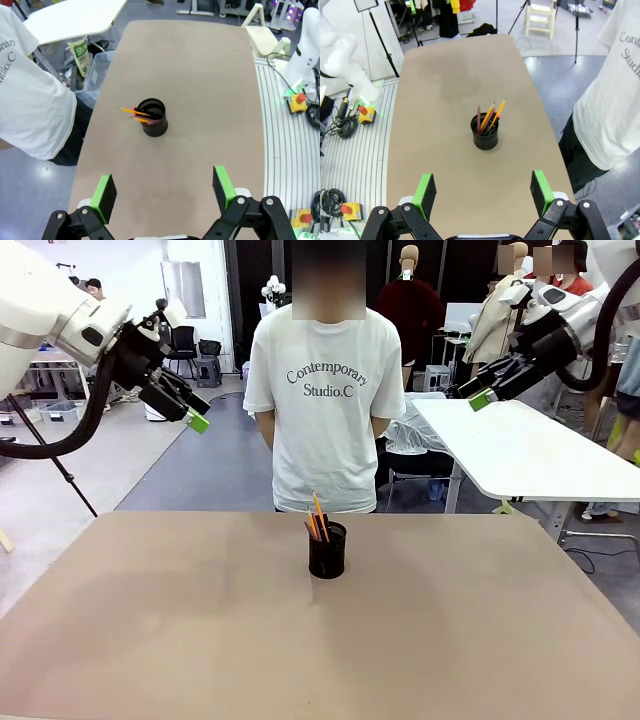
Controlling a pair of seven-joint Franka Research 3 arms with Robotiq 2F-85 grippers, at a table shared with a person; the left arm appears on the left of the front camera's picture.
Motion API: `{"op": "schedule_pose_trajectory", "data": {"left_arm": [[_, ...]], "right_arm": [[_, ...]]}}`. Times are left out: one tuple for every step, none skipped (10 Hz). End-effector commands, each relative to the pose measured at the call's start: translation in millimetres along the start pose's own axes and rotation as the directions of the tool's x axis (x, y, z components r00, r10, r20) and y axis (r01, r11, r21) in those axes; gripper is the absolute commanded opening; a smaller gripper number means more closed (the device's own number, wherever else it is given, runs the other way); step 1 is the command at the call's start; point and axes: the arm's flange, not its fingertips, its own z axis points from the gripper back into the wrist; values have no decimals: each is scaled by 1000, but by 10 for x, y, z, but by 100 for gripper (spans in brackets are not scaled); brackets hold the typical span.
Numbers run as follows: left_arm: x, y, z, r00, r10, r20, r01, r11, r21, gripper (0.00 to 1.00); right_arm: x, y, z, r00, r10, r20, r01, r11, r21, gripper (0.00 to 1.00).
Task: Place the pens into the pen holder.
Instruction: Pick up a writing instrument from the table and place it into the Pen holder.
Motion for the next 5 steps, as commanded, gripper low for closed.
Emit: {"op": "schedule_pose_trajectory", "data": {"left_arm": [[5,-2,23,1000,6,-8,-6,1000,7,100],[5,-2,23,1000,6,-8,-6,1000,7,100],[5,-2,23,1000,6,-8,-6,1000,7,100],[5,-2,23,1000,6,-8,-6,1000,7,100],[5,-2,23,1000,6,-8,-6,1000,7,100]], "right_arm": [[15,5,10,1000,3,-1,-3,1000,1,100],[15,5,10,1000,3,-1,-3,1000,1,100],[15,5,10,1000,3,-1,-3,1000,1,100],[15,5,10,1000,3,-1,-3,1000,1,100],[15,5,10,1000,3,-1,-3,1000,1,100]]}}
